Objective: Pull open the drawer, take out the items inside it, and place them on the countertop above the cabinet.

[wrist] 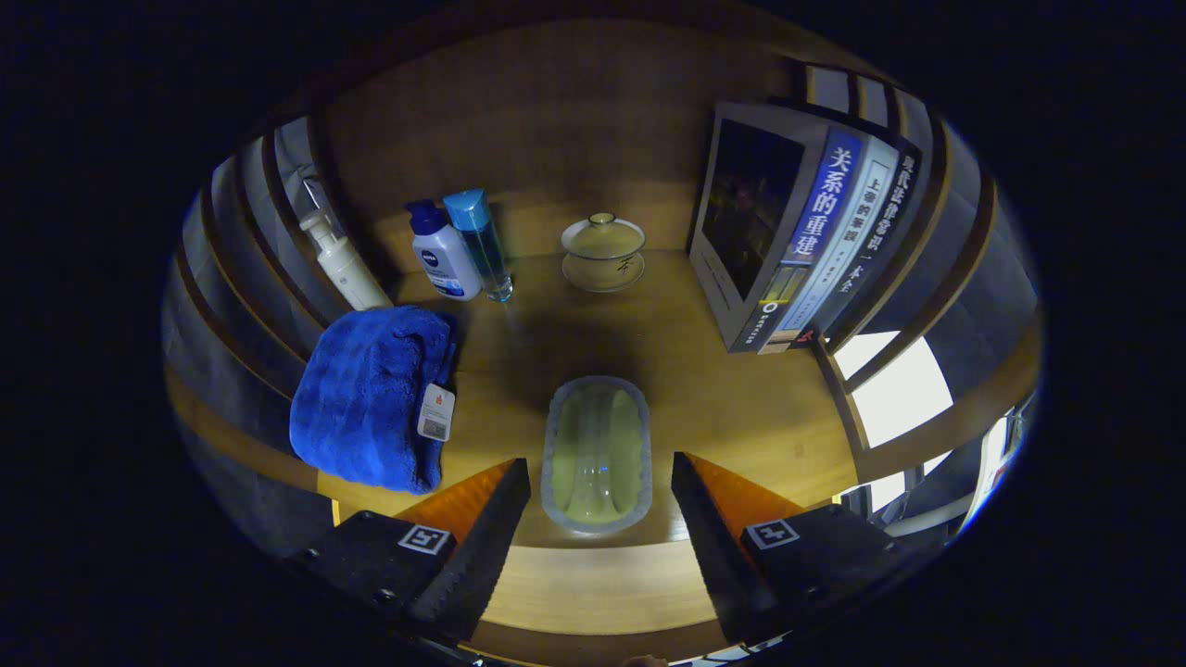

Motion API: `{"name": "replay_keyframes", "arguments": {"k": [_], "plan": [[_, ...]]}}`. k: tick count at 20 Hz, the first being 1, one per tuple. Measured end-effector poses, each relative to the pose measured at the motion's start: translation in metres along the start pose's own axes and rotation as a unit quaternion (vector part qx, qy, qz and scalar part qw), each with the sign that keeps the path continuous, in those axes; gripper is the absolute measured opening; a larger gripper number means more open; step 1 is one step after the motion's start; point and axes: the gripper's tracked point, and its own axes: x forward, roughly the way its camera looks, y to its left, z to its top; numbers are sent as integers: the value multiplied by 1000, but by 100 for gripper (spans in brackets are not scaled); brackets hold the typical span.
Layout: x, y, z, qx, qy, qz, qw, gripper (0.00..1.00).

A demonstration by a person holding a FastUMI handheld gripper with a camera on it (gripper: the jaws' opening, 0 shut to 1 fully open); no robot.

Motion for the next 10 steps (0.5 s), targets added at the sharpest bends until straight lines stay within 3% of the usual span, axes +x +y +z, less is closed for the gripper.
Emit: {"name": "replay_keyframes", "arguments": {"k": [10], "plan": [[-77,-32,-53,16,-104,5,994,100]]}}
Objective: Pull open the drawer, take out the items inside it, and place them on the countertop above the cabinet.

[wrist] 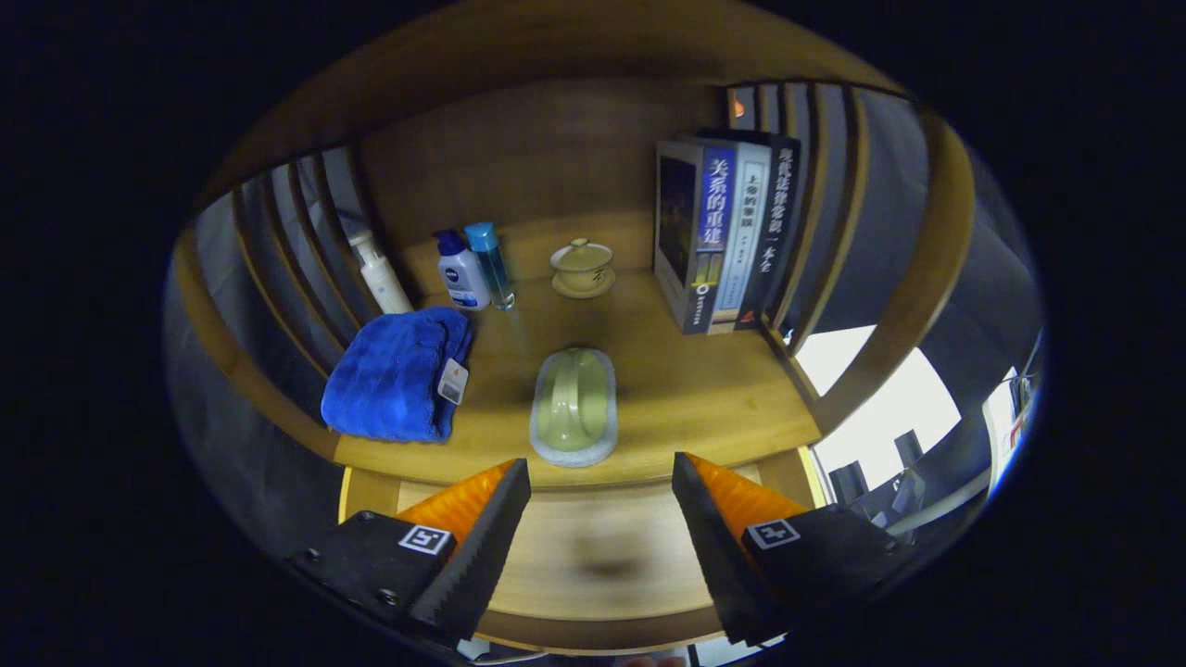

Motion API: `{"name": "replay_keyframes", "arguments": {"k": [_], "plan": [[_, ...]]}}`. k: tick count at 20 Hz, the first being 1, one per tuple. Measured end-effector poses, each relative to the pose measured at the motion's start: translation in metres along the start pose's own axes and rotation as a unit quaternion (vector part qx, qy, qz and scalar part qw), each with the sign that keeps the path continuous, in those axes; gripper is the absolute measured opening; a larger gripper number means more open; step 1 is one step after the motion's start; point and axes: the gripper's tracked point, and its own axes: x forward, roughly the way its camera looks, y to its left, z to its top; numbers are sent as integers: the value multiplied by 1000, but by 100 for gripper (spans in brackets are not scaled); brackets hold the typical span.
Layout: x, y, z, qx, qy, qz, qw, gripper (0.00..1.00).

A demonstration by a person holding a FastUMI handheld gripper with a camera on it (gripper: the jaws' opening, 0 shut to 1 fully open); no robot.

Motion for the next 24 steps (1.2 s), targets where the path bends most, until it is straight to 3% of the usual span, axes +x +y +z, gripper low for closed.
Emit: {"name": "replay_keyframes", "arguments": {"k": [7,13,19,24], "plan": [[-60,-33,-49,40,-85,13,996,100],[-104,-60,-78,68,-168,25,983,99],[-123,-73,-125,57,-223,29,973,99],[-113,-80,-175,13,-249,19,968,98]]}}
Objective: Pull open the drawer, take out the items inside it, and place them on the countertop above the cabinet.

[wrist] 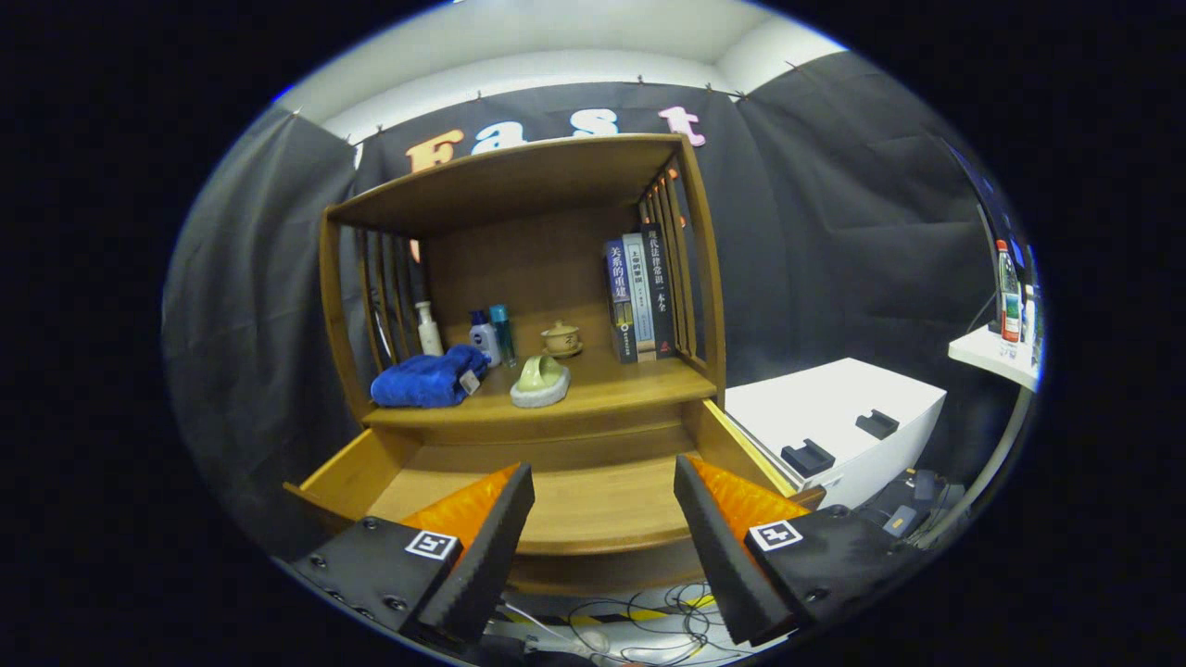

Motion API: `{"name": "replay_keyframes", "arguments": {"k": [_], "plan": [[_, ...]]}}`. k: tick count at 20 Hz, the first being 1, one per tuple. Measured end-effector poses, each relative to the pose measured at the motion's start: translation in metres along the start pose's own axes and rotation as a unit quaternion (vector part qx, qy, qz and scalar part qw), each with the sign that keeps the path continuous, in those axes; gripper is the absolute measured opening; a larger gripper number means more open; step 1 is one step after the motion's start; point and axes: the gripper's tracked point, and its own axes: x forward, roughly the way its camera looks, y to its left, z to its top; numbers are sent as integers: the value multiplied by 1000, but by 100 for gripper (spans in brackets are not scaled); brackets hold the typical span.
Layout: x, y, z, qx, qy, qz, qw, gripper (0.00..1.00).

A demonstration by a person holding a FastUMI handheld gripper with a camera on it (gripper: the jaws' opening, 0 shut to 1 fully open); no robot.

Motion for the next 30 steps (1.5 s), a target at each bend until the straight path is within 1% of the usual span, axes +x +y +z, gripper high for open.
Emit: {"name": "replay_keyframes", "arguments": {"k": [2,5,9,12,15,19,21,25,27,30], "plan": [[3,-1,-18,0,-1,-7,1000,99],[-2,-4,-33,9,-26,-8,1000,98],[-3,-7,-57,-37,-24,-16,999,98],[1,-5,-72,-45,-16,-15,999,99],[9,-4,-78,-49,-17,-19,998,98],[12,0,-79,-57,-25,-14,998,97],[16,1,-79,-53,-26,-11,998,97],[29,-10,-75,-42,-21,-22,999,96],[32,-7,-74,-39,-23,-10,999,96],[37,-7,-72,-46,-22,-5,999,96]]}}
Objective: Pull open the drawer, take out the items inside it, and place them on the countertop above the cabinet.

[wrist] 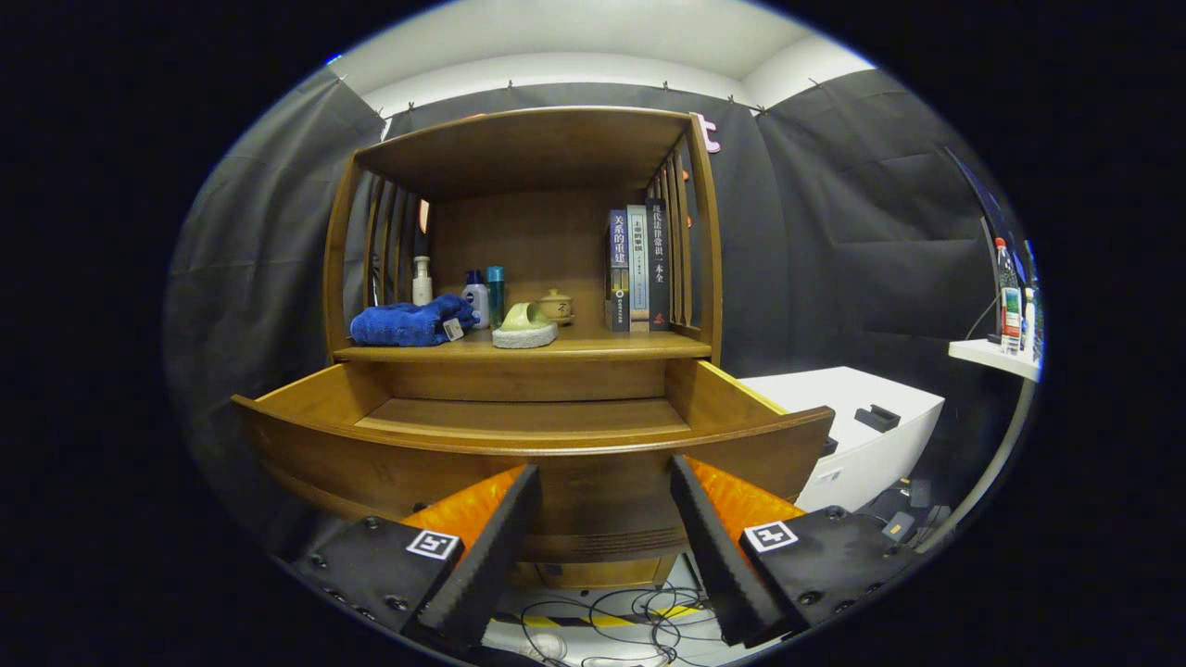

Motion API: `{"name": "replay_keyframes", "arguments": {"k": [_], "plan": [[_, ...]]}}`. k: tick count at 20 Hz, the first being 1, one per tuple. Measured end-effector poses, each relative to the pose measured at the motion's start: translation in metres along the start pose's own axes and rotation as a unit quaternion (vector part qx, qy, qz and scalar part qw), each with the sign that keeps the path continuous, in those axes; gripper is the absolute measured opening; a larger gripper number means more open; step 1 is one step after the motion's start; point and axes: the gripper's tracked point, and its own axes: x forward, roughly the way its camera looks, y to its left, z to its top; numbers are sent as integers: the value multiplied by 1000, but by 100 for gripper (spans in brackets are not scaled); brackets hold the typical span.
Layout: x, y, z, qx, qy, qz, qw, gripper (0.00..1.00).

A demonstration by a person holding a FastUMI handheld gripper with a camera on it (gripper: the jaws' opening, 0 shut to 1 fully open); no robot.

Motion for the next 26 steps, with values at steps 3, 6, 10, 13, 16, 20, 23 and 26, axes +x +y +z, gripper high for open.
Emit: {"name": "replay_keyframes", "arguments": {"k": [3,6,10,13,16,20,23,26], "plan": [[6,2,2,0,4,-2,1000,96],[14,2,4,10,11,-1,1000,96],[20,2,6,12,17,-5,1000,95],[34,2,10,15,18,-10,1000,95],[49,4,14,25,21,-11,999,95],[63,4,18,31,22,-15,999,96],[72,6,20,28,18,-12,999,96],[85,6,22,24,22,-8,999,96]]}}
